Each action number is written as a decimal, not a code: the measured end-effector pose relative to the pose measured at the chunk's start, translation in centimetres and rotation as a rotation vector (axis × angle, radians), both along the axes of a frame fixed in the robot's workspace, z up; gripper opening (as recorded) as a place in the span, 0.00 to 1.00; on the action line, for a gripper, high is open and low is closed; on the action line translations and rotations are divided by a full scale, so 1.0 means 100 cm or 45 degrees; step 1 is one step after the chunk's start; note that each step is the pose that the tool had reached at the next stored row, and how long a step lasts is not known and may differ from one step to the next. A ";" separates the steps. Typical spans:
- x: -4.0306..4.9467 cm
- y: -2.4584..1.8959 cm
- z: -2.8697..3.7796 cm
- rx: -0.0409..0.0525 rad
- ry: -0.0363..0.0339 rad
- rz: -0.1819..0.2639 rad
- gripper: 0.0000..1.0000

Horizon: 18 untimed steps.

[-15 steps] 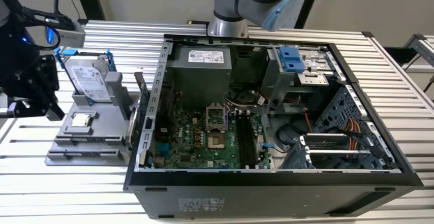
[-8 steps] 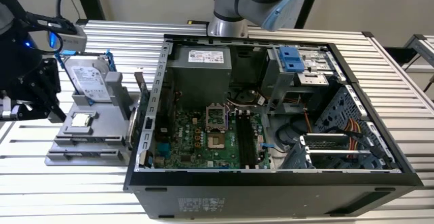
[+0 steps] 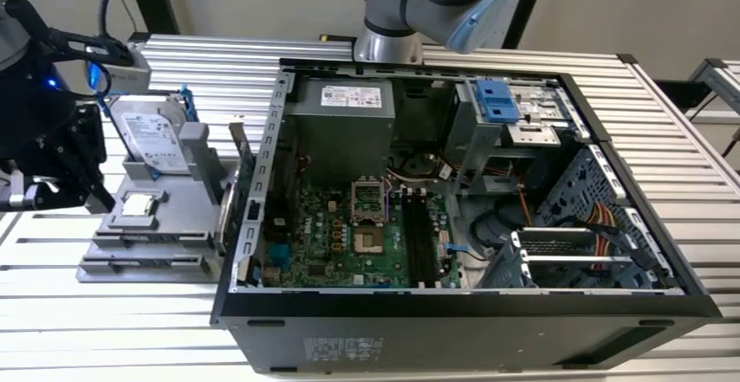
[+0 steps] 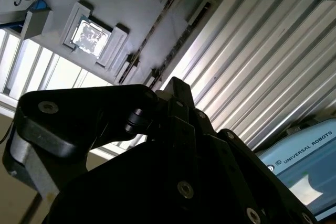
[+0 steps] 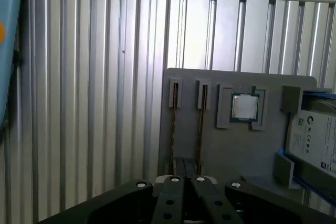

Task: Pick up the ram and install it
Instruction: 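Pick up the ram and move it above insertion slot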

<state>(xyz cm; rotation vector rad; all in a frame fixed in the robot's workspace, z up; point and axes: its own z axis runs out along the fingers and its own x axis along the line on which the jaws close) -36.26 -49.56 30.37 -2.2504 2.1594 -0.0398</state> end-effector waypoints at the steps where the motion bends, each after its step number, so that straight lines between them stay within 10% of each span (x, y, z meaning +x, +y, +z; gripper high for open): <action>1: 0.0000 0.0000 -0.0007 0.000 0.0002 0.000 0.00; 18: 0.0000 0.0000 -0.0130 0.000 0.0032 0.000 0.00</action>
